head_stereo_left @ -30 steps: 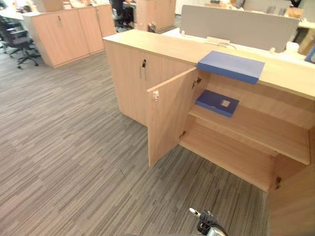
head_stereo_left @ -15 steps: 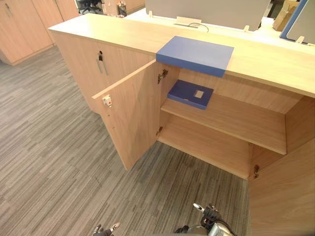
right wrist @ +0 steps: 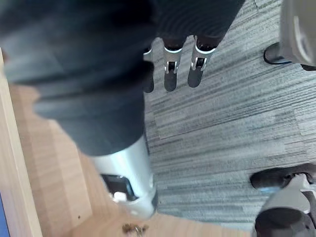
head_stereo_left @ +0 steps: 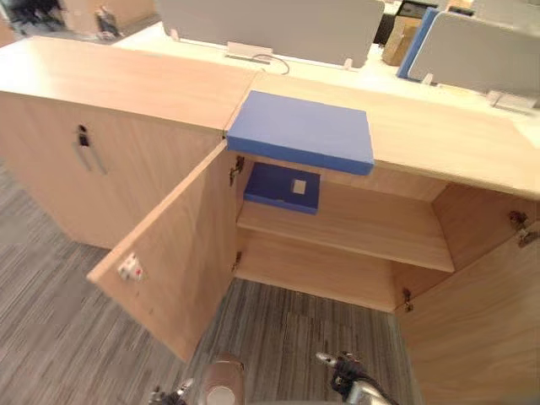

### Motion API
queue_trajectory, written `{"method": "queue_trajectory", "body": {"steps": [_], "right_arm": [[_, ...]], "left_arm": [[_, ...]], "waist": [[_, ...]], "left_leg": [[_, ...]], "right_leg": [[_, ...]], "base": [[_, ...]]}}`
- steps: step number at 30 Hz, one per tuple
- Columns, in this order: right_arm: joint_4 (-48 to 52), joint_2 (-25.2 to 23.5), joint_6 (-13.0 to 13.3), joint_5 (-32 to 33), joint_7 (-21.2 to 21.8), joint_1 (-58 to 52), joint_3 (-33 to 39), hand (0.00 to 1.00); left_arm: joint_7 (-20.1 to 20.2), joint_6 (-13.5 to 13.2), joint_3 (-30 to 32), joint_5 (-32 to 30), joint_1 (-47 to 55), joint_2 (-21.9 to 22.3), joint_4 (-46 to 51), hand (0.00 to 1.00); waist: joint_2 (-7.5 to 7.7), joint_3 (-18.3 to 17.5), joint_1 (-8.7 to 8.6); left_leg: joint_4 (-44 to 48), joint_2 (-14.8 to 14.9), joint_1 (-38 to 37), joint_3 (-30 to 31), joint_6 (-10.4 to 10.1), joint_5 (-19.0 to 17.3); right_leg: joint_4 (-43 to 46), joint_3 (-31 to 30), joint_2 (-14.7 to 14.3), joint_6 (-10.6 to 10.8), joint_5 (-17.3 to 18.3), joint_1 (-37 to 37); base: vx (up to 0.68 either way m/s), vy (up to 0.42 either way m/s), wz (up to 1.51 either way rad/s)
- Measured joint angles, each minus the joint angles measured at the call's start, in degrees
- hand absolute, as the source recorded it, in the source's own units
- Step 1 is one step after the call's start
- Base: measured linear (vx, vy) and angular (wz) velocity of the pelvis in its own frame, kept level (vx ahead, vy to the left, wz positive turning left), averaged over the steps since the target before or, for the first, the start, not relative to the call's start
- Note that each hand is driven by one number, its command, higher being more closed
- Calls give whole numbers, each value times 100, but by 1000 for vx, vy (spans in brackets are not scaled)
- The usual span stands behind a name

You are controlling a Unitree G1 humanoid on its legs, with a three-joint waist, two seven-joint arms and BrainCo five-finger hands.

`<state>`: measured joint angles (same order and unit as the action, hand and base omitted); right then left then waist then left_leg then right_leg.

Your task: Walk over to the cabinet, pick up the folder, carry it to the office cabinet, place the folder inside the office cabinet, then close the office cabinet door

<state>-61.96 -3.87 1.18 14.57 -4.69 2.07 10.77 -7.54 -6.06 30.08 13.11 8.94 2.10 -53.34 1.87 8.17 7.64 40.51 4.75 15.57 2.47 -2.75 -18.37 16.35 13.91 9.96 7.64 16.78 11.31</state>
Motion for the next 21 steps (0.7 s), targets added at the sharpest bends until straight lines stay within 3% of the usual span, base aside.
{"method": "queue_trajectory", "body": {"steps": [3, 4, 8, 9, 12, 14, 15, 17, 18, 19, 21], "right_arm": [[134, -1, 18, -2, 4, 76, -106, 0], [165, 2, 21, -8, 6, 86, -107, 0], [152, -4, 5, -202, 70, 21, -115, 0], [151, 2, -4, -304, 89, -41, -123, 0], [155, 42, -28, -465, 106, -253, -132, 0], [230, 47, -49, -463, 127, -394, -117, 0], [233, 45, -50, -463, 125, -385, -114, 0], [256, 2, -52, -463, 126, -388, -113, 0], [249, 0, -58, -463, 139, -387, -137, 0], [251, 34, -54, -461, 137, -428, -92, 0], [265, 159, -52, -460, 121, -389, -99, 0]], "left_arm": [[-28, -6, 51, 18, 24, 33, -51, 0], [-33, -9, 67, 18, 27, 36, -65, 0], [-36, -2, 60, -8, 76, 58, -335, 0], [-41, 19, 64, -2, 82, 68, -351, 0], [-157, 63, 214, 19, 194, 63, -421, 0], [-146, 68, 199, -129, 336, 11, -453, 0], [-138, 72, 199, -161, 351, 9, -454, 0], [-62, 58, 156, -230, 378, -5, -426, 0], [-55, 28, 112, -229, 433, -26, -336, 0], [-57, 21, 108, -229, 495, 9, -358, 0], [-81, -13, 70, -237, 557, 123, -420, 0]], "waist": [[38, -35, -4], [84, -76, 11], [-58, -467, 79], [-70, -483, 133], [-98, -513, 121], [-78, -509, 86], [-82, -521, 80], [-59, -539, 30], [18, -508, 44], [-12, -547, 39], [-249, -523, -35]], "left_leg": [[-528, -396, -513, -167, 108, 63], [-619, -486, -612, -236, 129, 75], [-1269, -806, -1112, -387, 333, 194], [-1575, -845, -1385, -469, 452, 270], [-1998, -940, -1905, -476, 491, 349], [-2202, -1071, -2247, -402, 486, 346], [-2253, -1074, -2290, -364, 485, 345], [-2363, -1045, -2398, -153, 426, 306], [-2416, -1056, -2486, -79, 368, 267], [-2408, -969, -2513, 36, 335, 234], [-2432, -718, -2499, 127, 276, 183]], "right_leg": [[-245, -33, -72, -314, -308, -44], [-293, 19, -33, -317, -387, -73], [-350, -408, 310, -272, -705, -210], [123, -531, 420, -262, -709, -437], [1886, -713, 667, -234, -781, -1147], [3412, -729, 1055, -288, -517, -1910], [3503, -667, 1117, -329, -491, -2038], [2951, -372, 1265, -439, -579, -2304], [2064, -291, 1248, -566, -877, -2317], [1839, -310, 1161, -476, -812, -2139], [1579, -306, 871, -474, -813, -2013]], "base": [[271, 220, -1], [214, 170, -30], [269, 172, -74], [235, 121, -98], [167, 66, -40], [121, -15, 11], [72, -69, 49], [77, -136, 61], [108, -212, 40], [79, -180, 16], [53, -162, -3]]}}
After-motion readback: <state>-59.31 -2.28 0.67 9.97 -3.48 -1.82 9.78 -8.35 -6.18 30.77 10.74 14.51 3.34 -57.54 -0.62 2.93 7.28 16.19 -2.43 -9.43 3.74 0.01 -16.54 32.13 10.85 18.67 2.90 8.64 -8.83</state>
